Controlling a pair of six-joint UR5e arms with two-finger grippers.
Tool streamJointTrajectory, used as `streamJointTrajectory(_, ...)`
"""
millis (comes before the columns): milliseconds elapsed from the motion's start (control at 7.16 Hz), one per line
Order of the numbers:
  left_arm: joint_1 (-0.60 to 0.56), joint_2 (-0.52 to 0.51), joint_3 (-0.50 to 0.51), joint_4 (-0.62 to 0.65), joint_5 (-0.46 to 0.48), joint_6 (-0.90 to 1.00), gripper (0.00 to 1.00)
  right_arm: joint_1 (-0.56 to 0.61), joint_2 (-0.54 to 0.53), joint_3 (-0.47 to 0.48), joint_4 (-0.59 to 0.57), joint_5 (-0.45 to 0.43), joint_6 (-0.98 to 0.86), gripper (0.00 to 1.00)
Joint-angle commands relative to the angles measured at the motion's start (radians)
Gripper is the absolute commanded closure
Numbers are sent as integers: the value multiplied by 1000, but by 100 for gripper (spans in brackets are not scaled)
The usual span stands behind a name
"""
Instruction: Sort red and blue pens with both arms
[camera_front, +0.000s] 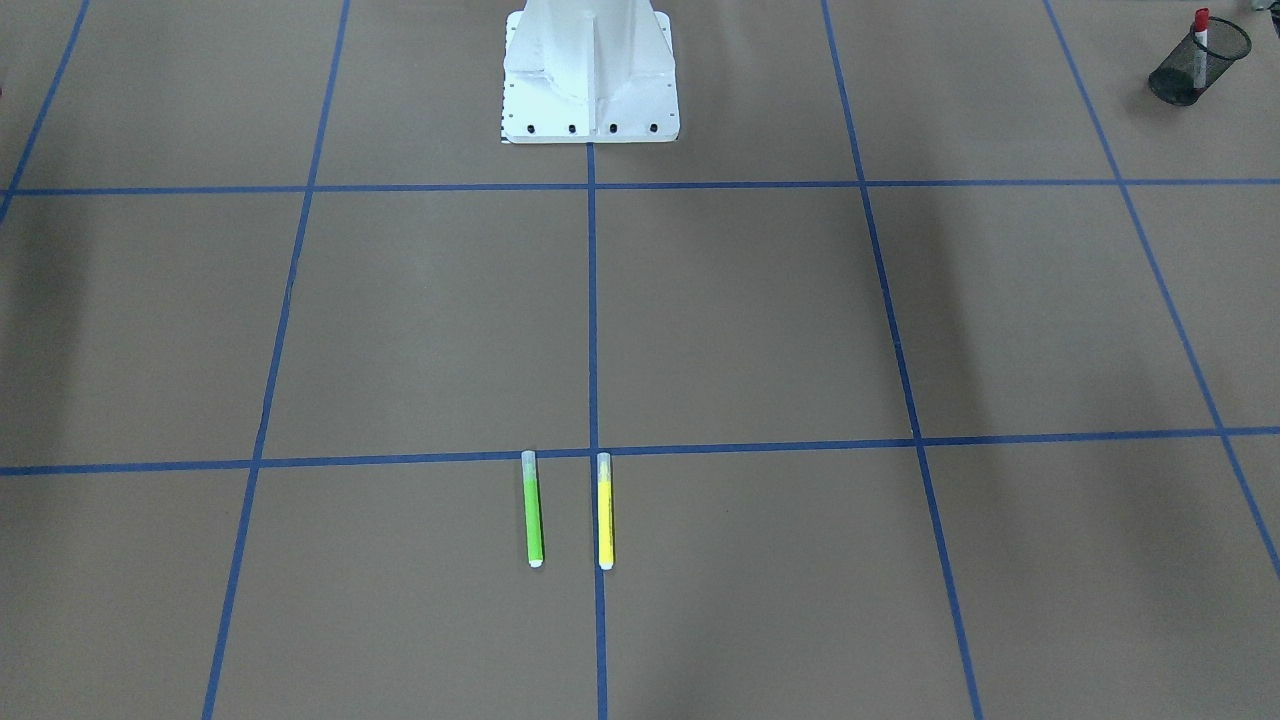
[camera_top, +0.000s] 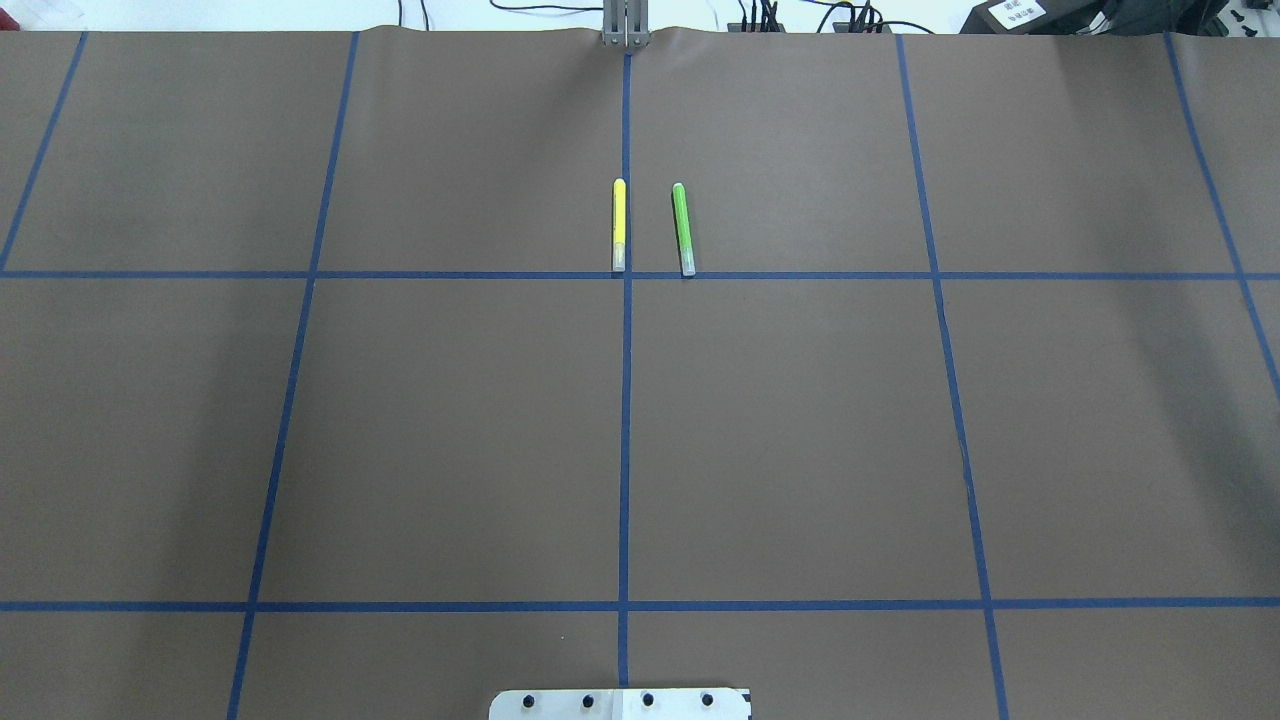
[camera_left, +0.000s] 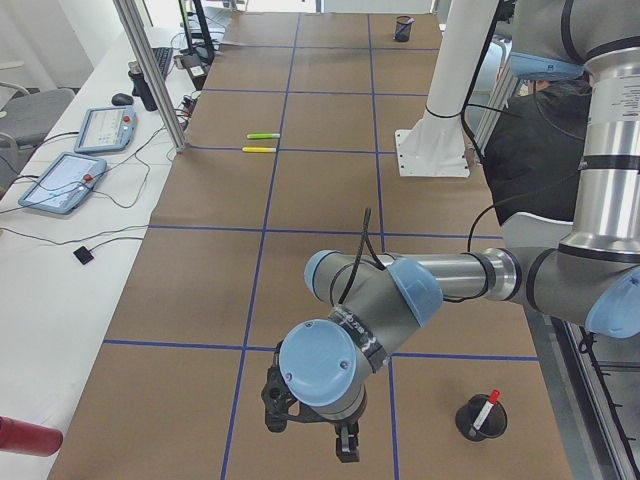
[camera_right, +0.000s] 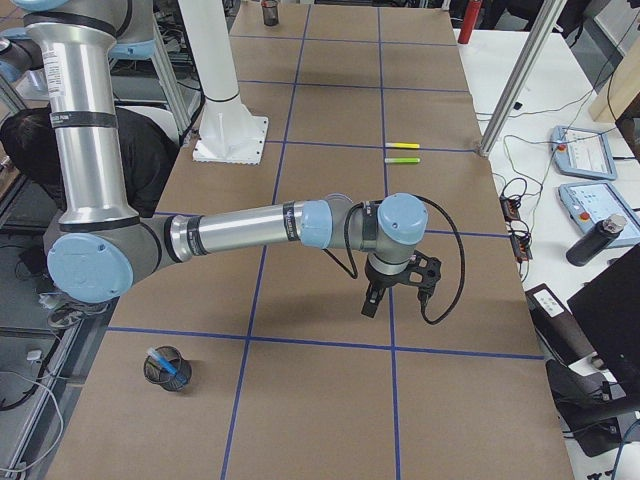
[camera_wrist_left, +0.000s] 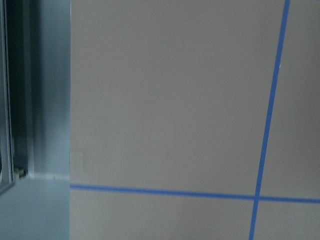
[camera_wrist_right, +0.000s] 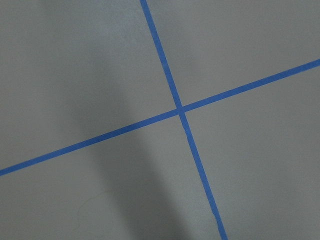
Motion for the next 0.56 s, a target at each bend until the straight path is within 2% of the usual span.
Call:
streamJointTrajectory(0, 109, -1, 1, -139, -113, -8, 0, -1, -23, -35, 107, -3, -13, 0)
streamJointTrajectory(140, 145, -3, 6, -197, -116, -30, 0, -4, -27, -44, 138, -18, -6, 0)
streamJointTrajectory(419, 253, -8, -1, -381, -139, -375, 0, -4, -28, -66, 143, -29, -13, 0)
